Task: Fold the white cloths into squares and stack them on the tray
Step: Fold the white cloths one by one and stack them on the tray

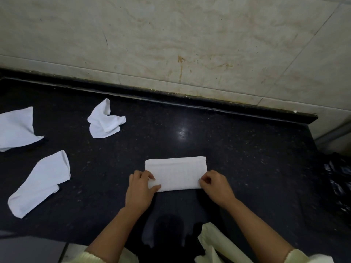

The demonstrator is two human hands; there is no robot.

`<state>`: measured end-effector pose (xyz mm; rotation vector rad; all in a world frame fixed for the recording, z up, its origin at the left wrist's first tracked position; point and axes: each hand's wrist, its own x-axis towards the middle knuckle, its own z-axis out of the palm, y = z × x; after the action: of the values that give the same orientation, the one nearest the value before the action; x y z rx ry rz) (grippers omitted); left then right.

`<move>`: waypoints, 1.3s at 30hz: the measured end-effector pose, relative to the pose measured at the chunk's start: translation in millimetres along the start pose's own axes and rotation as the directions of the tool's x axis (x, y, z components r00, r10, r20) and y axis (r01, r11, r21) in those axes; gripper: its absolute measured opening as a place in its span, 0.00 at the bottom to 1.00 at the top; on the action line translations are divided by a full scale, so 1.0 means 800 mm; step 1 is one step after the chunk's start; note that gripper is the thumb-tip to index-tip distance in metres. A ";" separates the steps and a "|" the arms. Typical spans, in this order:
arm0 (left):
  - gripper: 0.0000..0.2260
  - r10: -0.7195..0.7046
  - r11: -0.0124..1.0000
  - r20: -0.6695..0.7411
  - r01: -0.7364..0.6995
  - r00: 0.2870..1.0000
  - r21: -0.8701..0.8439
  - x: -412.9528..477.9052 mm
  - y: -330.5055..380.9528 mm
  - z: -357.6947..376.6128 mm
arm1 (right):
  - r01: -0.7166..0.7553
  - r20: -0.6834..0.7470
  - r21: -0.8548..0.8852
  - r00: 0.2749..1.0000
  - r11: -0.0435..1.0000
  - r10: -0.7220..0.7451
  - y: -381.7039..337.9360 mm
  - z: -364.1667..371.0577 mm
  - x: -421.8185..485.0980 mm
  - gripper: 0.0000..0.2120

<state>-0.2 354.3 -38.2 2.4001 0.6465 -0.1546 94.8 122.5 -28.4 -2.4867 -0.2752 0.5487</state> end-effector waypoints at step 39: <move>0.07 -0.159 0.960 0.107 0.179 0.981 -0.216 0.004 -0.019 -0.034 | -0.314 -0.029 0.666 0.895 0.676 0.444 -0.042 -0.012 0.012 0.03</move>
<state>-6.6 382.4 -26.4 2.1084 0.7849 -0.2457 105.0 147.9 -4.7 -1.8706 0.4682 0.4589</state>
